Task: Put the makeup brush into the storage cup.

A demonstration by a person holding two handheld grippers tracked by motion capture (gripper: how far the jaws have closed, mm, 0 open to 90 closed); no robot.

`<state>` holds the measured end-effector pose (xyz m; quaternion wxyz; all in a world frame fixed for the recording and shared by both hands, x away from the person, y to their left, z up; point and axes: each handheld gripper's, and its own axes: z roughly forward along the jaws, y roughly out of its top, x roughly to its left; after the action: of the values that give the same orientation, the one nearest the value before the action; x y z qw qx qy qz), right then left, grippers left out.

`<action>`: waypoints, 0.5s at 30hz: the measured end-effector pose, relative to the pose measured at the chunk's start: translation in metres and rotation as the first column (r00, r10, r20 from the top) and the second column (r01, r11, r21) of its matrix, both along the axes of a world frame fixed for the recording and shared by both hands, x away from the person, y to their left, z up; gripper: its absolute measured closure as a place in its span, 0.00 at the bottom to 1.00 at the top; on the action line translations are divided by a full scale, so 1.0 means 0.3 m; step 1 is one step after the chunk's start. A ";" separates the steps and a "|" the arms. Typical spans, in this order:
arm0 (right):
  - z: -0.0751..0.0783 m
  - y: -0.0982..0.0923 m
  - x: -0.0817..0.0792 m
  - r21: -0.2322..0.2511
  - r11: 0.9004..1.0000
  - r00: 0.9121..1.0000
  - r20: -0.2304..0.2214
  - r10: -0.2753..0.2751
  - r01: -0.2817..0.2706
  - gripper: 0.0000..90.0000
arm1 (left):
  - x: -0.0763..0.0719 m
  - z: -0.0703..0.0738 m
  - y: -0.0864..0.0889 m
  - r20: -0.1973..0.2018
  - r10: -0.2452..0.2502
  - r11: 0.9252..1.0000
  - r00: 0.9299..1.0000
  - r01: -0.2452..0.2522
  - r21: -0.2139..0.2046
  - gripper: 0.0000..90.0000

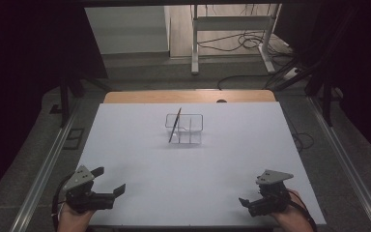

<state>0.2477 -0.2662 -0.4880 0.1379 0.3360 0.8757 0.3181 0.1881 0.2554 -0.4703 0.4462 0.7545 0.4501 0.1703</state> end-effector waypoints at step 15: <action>0.000 -0.001 0.000 0.000 1.000 1.000 0.000 -0.004 0.004 0.01 | -0.052 -0.007 0.024 -0.007 0.009 1.000 1.000 -0.009 -0.004 0.01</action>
<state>0.2477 -0.2667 -0.4879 0.1387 0.3378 0.8751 0.3176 0.1724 0.2626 -0.4725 0.4453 0.7521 0.4557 0.1686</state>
